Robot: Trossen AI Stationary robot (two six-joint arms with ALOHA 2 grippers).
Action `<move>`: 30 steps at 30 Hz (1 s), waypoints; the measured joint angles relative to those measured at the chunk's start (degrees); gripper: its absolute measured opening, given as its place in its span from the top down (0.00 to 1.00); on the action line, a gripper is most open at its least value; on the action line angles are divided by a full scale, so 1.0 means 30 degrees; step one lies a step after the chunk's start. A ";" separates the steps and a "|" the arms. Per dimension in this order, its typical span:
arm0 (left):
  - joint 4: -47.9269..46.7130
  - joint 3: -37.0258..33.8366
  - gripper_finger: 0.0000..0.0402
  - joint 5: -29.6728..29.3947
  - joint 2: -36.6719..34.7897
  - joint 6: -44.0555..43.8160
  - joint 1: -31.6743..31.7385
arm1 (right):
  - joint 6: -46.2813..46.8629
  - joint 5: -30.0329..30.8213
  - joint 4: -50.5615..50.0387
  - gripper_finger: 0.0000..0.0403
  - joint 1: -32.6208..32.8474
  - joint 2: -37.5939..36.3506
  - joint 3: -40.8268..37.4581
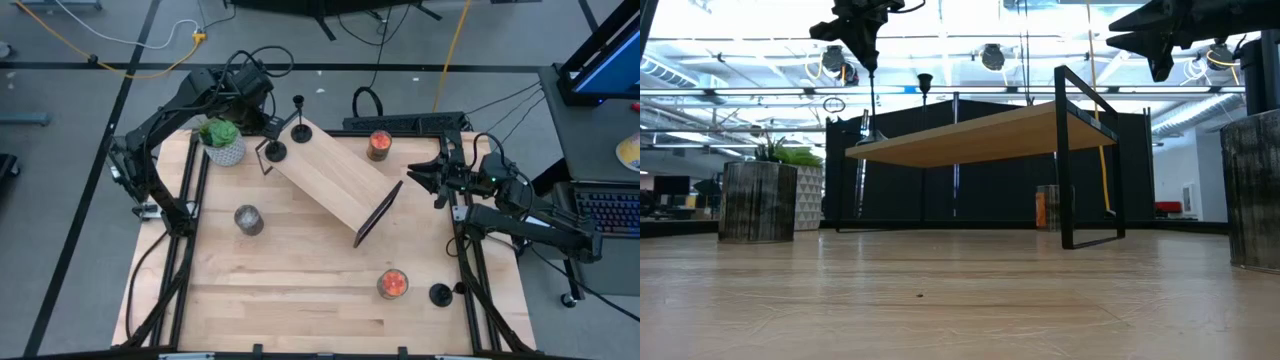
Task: Pick & Place candle stick holders
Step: Put the left candle holder on the shelf
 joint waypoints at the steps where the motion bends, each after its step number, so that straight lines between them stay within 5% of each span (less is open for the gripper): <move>1: 0.0002 0.0000 0.84 0.0000 0.0000 -0.0001 0.0000 | 0.0000 0.0000 0.0000 0.74 -0.0007 0.0007 0.0000; 19: 0.1385 0.0000 0.83 -0.0452 0.0000 0.1159 0.0000 | 0.0000 -0.0004 0.0000 0.74 -0.0007 0.0004 0.0000; 30: 0.1427 0.0000 0.57 -0.0474 0.0000 0.1465 0.0772 | 0.0000 0.0000 -0.0002 0.74 -0.0007 0.0007 0.0000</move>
